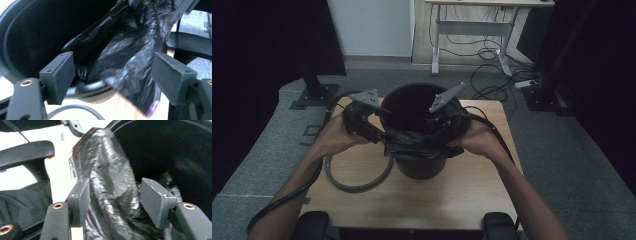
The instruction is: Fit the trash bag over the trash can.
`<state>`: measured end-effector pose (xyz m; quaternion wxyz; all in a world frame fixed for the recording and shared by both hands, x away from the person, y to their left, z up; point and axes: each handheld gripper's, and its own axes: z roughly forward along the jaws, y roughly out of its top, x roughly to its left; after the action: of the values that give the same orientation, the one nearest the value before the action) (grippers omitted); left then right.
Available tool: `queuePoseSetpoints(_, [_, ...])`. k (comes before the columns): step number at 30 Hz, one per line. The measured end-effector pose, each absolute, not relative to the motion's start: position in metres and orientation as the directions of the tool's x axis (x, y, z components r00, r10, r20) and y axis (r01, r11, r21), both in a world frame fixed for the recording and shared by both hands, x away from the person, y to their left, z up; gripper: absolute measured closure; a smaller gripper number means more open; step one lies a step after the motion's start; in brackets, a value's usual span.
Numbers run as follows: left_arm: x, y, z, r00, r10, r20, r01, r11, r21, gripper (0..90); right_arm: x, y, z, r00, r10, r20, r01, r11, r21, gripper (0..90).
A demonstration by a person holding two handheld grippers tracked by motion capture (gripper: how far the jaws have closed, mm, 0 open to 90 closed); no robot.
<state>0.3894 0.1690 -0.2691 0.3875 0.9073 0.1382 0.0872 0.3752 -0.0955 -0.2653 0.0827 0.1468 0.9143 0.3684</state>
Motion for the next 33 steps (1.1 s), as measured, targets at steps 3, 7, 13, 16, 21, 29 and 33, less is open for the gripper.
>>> queuePoseSetpoints(3, [0.389, 0.161, -0.270, 0.953, 0.299, 0.051, 0.170, -0.667, 0.726, 24.9, 0.375, -0.091, -0.273, -0.951, 0.307, -0.030, 0.204, 0.700, 0.685, 44.7])
queuePoseSetpoints(7, [0.389, 0.154, -0.275, 0.955, 0.292, 0.047, 0.172, -0.678, 0.714, 34.7, 0.376, -0.089, -0.281, -0.957, 0.289, -0.013, 0.208, 0.718, 0.665, 58.7])
queuePoseSetpoints(13, [0.391, 0.154, -0.278, 0.959, 0.282, 0.035, 0.173, -0.677, 0.715, 43.3, 0.380, -0.095, -0.276, -0.967, 0.255, 0.029, 0.204, 0.694, 0.690, 78.8])
queuePoseSetpoints(16, [0.391, 0.155, -0.271, 0.952, 0.303, 0.054, 0.167, -0.657, 0.735, 44.5, 0.385, -0.099, -0.267, -0.963, 0.268, 0.037, 0.211, 0.658, 0.723, 83.3])
queuePoseSetpoints(21, [0.392, 0.151, -0.264, 0.956, 0.286, 0.059, 0.145, -0.642, 0.753, 45.2, 0.402, -0.097, -0.265, -0.941, 0.338, 0.023, 0.250, 0.649, 0.719, 83.1])
queuePoseSetpoints(29, [0.395, 0.148, -0.279, 0.951, 0.304, 0.062, 0.164, -0.664, 0.729, 47.6, 0.399, -0.094, -0.270, -0.941, 0.336, 0.035, 0.258, 0.650, 0.715, 58.0])
queuePoseSetpoints(33, [0.396, 0.150, -0.281, 0.947, 0.316, 0.062, 0.171, -0.658, 0.733, 48.0, 0.385, -0.090, -0.267, -0.961, 0.275, 0.038, 0.218, 0.665, 0.714, 52.9])
